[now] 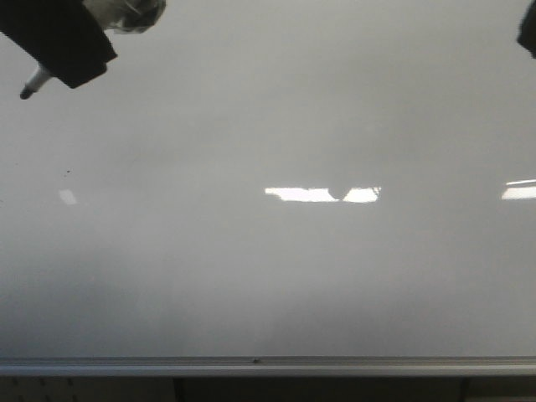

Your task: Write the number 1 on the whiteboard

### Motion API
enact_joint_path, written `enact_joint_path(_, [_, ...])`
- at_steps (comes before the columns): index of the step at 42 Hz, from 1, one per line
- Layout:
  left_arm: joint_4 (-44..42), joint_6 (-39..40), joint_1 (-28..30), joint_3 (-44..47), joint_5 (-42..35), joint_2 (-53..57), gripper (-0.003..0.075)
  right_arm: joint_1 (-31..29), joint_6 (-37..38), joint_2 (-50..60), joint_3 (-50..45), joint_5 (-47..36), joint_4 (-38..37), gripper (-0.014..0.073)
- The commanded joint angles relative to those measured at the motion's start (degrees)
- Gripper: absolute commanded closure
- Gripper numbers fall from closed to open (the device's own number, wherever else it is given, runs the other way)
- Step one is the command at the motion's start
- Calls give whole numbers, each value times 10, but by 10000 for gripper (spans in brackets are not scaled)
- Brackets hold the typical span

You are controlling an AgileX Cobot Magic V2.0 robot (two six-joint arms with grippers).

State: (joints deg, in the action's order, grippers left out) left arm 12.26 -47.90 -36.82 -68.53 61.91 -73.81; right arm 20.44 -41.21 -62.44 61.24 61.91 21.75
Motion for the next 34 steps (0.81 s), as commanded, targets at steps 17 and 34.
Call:
enact_joint_path(17, [8,-1,-66,-20,-33,-18,741,189,-87,-109,162,-9,29,144])
enact_joint_path(34, [8,-1,-66,-20,-34,-18,741,212,-89,-140,162,-51,29,291])
